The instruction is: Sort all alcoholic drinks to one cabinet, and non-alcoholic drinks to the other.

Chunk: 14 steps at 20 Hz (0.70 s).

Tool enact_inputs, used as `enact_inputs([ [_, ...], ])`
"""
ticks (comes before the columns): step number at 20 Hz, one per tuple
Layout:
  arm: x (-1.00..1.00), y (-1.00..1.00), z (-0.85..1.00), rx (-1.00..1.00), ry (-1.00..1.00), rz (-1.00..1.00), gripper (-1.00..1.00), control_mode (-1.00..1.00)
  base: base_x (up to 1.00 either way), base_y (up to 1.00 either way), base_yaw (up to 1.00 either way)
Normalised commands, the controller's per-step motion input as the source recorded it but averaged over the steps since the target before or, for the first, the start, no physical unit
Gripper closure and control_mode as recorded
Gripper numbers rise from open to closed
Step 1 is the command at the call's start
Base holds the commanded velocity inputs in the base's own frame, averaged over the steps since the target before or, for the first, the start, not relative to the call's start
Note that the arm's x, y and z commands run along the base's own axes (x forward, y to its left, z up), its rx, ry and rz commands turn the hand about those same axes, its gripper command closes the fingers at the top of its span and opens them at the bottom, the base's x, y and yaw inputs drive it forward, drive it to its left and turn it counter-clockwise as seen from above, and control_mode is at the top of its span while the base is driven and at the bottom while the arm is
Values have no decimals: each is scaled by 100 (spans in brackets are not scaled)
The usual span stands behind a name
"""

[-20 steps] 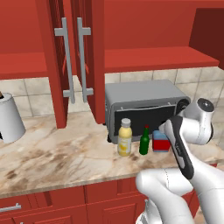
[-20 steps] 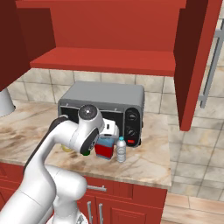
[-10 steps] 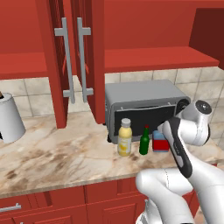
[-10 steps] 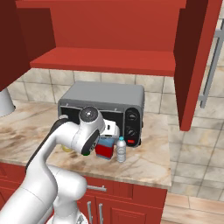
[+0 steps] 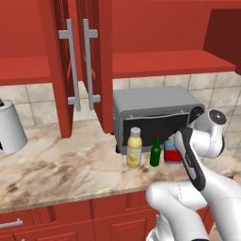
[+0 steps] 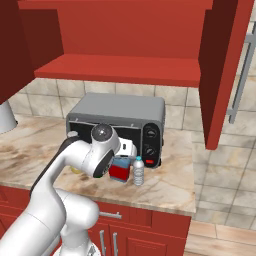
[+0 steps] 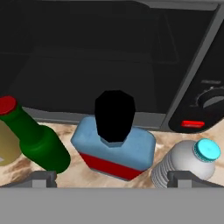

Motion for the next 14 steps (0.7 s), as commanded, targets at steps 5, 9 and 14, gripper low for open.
enact_inputs([
  [5,4,0,-7,0,0,0,-100,-100,0,0,0],
  [9,19,0,-9,0,0,0,-100,-100,0,0,0],
  [14,22,0,-5,0,0,0,-100,-100,0,0,0],
])
